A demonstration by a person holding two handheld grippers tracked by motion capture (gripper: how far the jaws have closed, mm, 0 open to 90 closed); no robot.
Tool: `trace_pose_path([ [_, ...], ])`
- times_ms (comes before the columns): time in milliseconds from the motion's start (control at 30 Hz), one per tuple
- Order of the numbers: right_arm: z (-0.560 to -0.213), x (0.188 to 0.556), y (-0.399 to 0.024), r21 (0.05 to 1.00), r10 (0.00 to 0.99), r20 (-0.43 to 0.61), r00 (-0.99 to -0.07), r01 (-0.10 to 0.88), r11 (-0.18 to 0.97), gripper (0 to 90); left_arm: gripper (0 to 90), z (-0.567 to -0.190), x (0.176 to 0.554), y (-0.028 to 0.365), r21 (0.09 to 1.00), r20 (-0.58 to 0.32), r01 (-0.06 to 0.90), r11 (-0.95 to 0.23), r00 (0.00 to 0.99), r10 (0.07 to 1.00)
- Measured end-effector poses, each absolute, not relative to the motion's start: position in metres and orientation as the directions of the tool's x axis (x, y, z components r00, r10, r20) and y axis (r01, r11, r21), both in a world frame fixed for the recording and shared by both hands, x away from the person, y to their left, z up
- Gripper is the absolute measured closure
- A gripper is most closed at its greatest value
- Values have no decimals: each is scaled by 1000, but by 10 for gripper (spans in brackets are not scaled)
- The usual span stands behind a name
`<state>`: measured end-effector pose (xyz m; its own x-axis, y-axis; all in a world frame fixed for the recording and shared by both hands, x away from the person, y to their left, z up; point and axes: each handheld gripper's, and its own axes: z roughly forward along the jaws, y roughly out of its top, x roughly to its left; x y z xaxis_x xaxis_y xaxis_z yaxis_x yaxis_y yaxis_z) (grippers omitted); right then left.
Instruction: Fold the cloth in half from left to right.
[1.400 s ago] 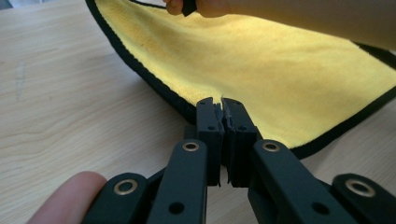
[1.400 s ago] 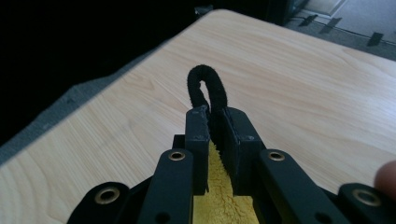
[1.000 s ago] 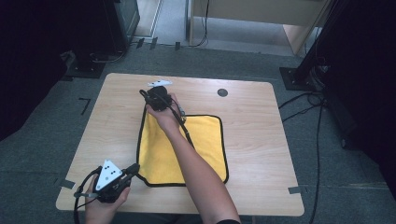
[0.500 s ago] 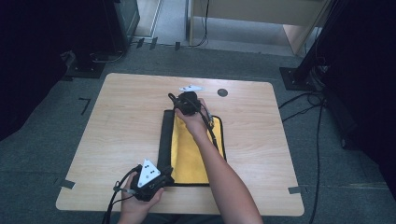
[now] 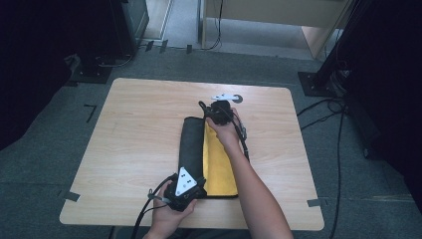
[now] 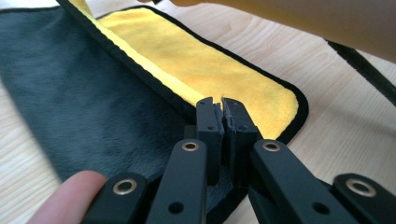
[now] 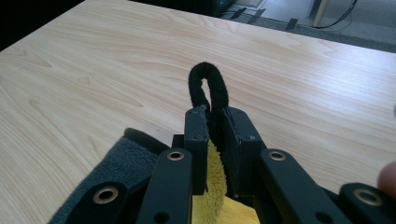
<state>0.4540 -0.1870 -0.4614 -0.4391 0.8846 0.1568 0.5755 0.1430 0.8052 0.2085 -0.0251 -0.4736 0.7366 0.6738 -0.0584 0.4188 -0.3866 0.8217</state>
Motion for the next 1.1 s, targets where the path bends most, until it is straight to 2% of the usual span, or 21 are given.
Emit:
trace_pose_path([
  [400,-472,456,-218,795,900,142,-412,590,145,800,868,-479,216,-71,818,-72,411,-402,766,638],
  [767,-479,455,-241,804,910,155,-385,585,110,810,868,-489,219,-85,803,-92,430,-413,774,627],
  [833,-480,455,-246,811,924,146,-355,577,93,774,866,-492,218,-90,797,-100,433,-420,781,616],
  [900,-480,454,-252,810,927,162,-338,582,71,747,820,-492,218,-91,798,-101,434,-417,780,617],
  [967,-480,454,-254,809,929,156,-334,583,74,739,683,-492,218,-91,800,-135,447,-401,784,606],
  [1000,-481,453,-255,809,930,153,-333,582,76,726,683,-491,218,-91,801,-143,448,-396,787,600],
  [1033,-481,452,-258,809,933,142,-330,582,83,706,595,-490,218,-90,806,-141,443,-392,787,601],
  [1100,-480,451,-263,811,935,145,-323,580,75,691,546,-484,216,-86,818,-140,429,-384,795,590],
])
